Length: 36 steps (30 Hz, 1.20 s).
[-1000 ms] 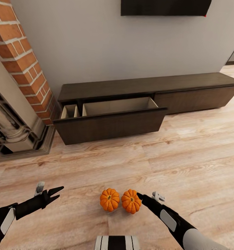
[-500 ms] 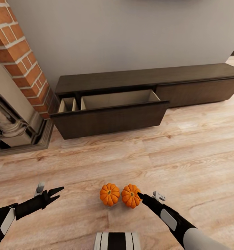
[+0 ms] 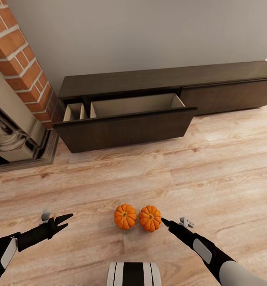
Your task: Place each of the two pumpkins and all three candles from the living room inside a cabinet in the living room (use any cabinet), then make sure every cabinet is closed, and position the cauldron so it is next to a table in the living room.
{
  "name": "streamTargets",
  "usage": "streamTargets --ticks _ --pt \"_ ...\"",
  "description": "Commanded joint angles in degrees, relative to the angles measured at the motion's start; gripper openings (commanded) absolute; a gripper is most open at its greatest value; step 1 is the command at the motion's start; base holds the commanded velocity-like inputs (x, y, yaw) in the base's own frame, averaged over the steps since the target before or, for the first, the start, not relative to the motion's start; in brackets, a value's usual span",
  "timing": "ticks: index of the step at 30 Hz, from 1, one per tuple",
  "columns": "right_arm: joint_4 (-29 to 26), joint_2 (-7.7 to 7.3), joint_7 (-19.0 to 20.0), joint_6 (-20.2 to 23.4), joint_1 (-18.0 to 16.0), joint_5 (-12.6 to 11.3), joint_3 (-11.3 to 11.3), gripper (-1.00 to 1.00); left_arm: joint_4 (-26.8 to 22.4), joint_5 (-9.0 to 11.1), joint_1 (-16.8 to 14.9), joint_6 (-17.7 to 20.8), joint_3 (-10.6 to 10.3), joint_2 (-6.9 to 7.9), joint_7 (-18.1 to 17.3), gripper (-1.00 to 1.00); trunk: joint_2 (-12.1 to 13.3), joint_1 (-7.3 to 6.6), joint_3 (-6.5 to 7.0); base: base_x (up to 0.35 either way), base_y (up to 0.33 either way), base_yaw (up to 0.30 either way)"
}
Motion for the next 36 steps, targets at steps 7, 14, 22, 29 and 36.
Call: streamTargets --ticks 7,14,22,29,36 --pt "0.0 -0.22 1.8 0.4 0.0 -0.7 0.1 1.00 0.0 0.2 0.0 0.4 0.1 0.01 -0.1 1.00 0.0 0.04 -0.48 0.000 0.000 0.000" --pt "0.0 -0.16 1.9 0.3 0.0 -0.7 0.1 1.00 0.0 0.3 0.0 0.4 0.1 0.01 -0.1 1.00 -0.1 0.19 -1.81 0.000 0.000 0.000" --pt "0.0 -0.14 1.9 0.3 0.0 -0.7 0.1 1.00 -0.2 0.4 0.0 0.4 0.1 0.01 -0.2 1.00 -0.1 0.19 -1.81 0.000 0.000 0.000" --pt "0.0 -0.14 1.9 0.2 0.0 -0.6 0.1 1.00 -0.2 0.4 0.0 0.4 0.0 0.01 -0.1 1.00 -0.1 0.19 -1.81 0.029 0.054 0.000" --pt "0.1 -0.14 1.9 0.2 0.0 -0.6 0.1 1.00 -0.2 0.3 0.0 0.4 0.0 0.01 0.0 1.00 -0.1 0.19 -1.81 0.037 0.098 0.000"
